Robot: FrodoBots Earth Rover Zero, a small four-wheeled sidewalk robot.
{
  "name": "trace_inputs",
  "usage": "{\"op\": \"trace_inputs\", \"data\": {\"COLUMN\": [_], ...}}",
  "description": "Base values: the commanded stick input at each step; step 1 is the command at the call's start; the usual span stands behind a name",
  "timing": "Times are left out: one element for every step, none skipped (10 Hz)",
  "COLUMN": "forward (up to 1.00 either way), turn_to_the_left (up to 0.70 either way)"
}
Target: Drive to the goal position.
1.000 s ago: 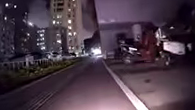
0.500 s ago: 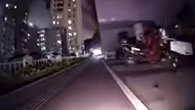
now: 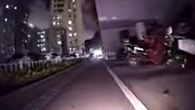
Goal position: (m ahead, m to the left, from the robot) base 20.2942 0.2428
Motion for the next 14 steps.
{"op": "trace_inputs", "data": {"forward": [0.45,0.45,0.45,0.45,0.45,0.45,0.45,0.45,0.45,0.45,0.45,0.45,0.45,0.45], "turn_to_the_left": [0.0,0.0,0.0,0.0,0.0,0.0,0.0,0.0,0.0,0.0,0.0,0.0,0.0,0.0]}}
